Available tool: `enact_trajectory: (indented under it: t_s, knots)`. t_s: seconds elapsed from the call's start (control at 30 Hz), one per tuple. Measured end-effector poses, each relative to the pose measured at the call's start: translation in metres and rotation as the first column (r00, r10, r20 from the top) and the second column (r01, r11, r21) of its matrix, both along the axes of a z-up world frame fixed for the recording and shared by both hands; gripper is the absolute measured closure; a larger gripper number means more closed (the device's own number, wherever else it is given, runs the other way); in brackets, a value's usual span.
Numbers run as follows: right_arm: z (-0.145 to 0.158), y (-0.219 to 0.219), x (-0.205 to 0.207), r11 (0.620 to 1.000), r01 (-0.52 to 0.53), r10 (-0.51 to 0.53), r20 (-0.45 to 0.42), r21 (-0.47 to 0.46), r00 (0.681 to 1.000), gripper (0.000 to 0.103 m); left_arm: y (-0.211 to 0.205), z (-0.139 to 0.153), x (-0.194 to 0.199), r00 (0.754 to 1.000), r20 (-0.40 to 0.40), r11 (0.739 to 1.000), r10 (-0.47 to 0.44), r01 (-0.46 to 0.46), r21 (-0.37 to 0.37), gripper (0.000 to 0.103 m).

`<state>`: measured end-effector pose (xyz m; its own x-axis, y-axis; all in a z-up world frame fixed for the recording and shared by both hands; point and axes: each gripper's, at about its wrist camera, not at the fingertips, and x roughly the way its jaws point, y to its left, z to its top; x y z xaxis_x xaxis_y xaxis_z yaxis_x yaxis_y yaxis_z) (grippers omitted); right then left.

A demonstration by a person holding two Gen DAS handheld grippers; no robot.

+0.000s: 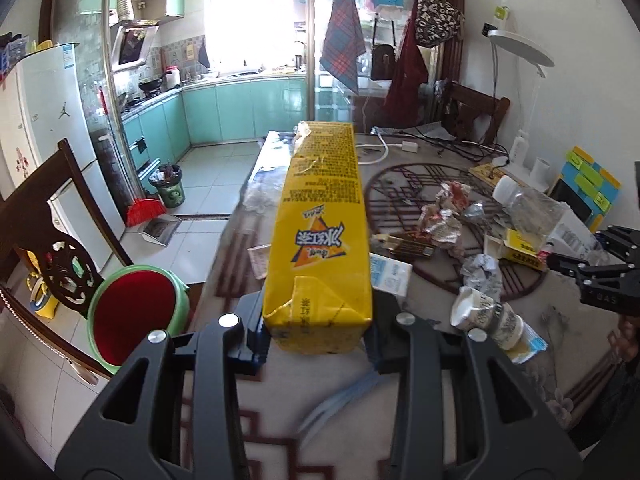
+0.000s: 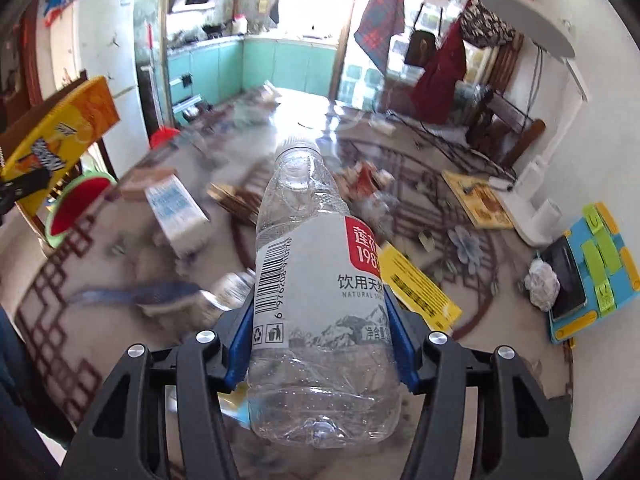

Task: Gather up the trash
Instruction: 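Carry the yellow box toward the bucket while the right tool grasps the plastic bottle, then open the left tool to drop the yellow box into the red bucket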

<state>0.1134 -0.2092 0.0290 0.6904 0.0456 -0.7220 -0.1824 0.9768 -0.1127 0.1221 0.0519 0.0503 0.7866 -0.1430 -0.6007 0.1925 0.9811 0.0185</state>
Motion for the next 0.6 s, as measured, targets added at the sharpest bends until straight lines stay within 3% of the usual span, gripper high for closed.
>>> enact_trajectory:
  t_s: [0.17,0.33,0.6]
  knots:
    - [0.019,0.059,0.015,0.994,-0.085,0.083,0.042,0.062,0.996,0.047,0.059,0.007,0.032,0.990,0.024,0.990,0.138,-0.139,0.038,0.067]
    - [0.025,0.121,0.034,0.981,-0.175,0.170,0.062,0.089,0.984,0.047,0.119,-0.005,0.060,0.962,0.011,0.959,0.271,-0.271,0.083,0.067]
    - [0.024,0.202,0.059,0.958,-0.271,0.267,0.054,0.098,0.962,0.047,0.210,-0.060,0.096,0.897,-0.155,0.910,0.414,-0.409,0.070,0.067]
